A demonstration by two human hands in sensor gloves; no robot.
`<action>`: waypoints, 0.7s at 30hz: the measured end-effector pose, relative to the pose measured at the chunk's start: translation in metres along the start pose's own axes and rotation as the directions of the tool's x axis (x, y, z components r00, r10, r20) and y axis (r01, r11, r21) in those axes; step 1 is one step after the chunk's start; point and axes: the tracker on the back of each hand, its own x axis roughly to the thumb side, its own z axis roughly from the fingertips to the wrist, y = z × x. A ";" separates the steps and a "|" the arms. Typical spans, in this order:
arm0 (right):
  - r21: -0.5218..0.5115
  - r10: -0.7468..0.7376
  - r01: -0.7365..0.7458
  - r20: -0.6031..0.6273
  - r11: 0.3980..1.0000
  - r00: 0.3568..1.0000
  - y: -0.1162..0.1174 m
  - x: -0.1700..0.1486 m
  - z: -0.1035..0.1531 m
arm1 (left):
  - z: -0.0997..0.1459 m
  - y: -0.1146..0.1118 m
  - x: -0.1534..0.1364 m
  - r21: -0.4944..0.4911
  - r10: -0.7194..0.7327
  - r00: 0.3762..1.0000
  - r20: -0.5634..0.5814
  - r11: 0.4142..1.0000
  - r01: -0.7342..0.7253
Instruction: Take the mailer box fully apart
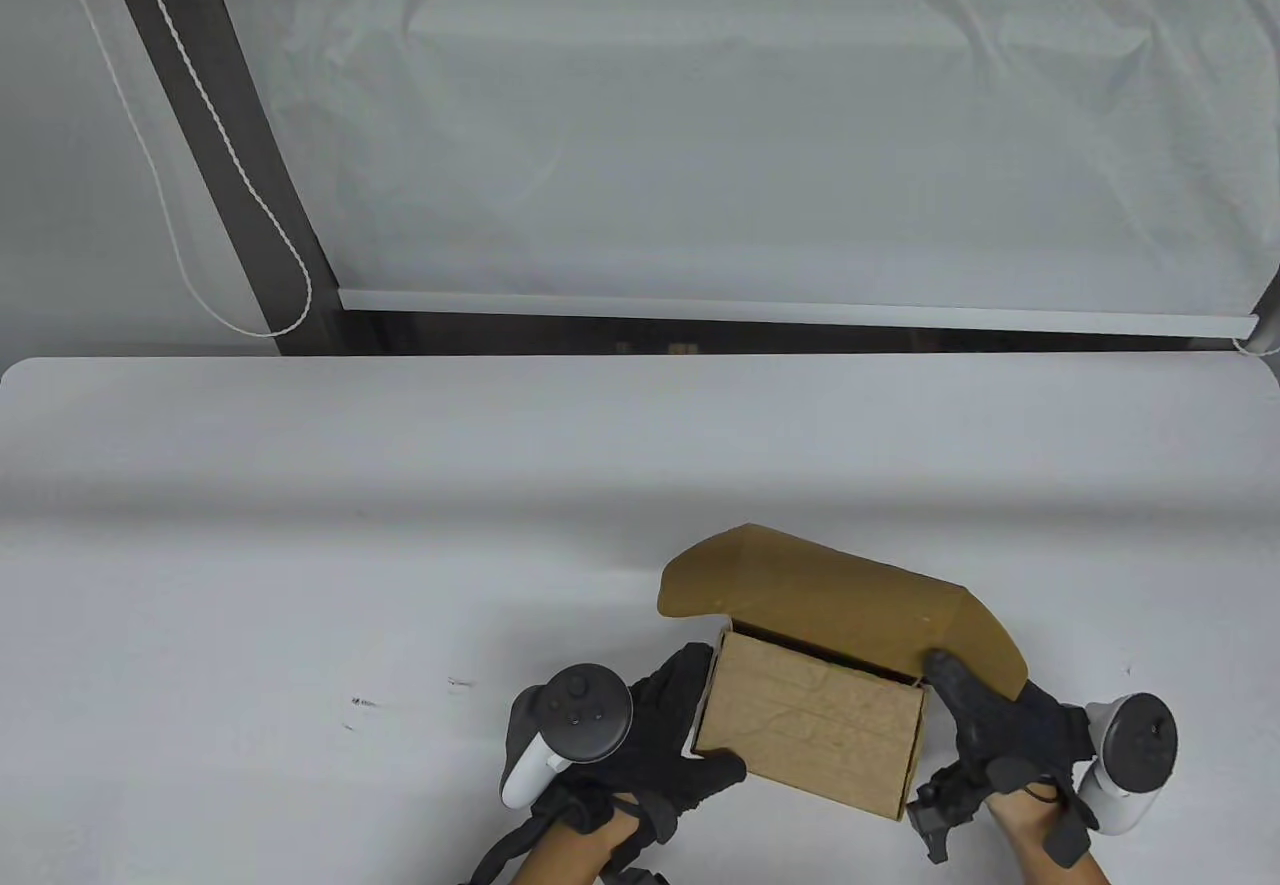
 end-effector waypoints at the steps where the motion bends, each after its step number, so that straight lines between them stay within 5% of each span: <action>1: -0.011 -0.019 0.019 0.003 1.000 1.000 0.000 0.001 0.000 | 0.000 0.000 -0.003 -0.020 -0.009 1.000 -0.021 1.000 0.009; 12: -0.026 -0.219 0.220 0.034 0.975 0.975 -0.011 0.010 -0.002 | 0.000 0.012 -0.026 -0.199 -0.037 0.997 -0.067 0.980 0.023; 15: 0.060 -0.308 0.304 0.062 0.951 0.949 -0.009 0.010 -0.005 | 0.000 0.006 -0.027 -0.298 -0.088 0.991 -0.099 0.953 0.054; 18: 0.052 -0.294 0.291 0.080 0.955 0.952 -0.007 0.013 -0.004 | 0.004 0.014 -0.016 -0.229 0.040 0.998 0.057 0.973 -0.026; 21: 0.014 -0.206 0.205 0.121 0.979 0.971 -0.008 0.020 -0.002 | 0.010 0.019 0.002 -0.150 0.250 0.939 0.235 0.964 -0.220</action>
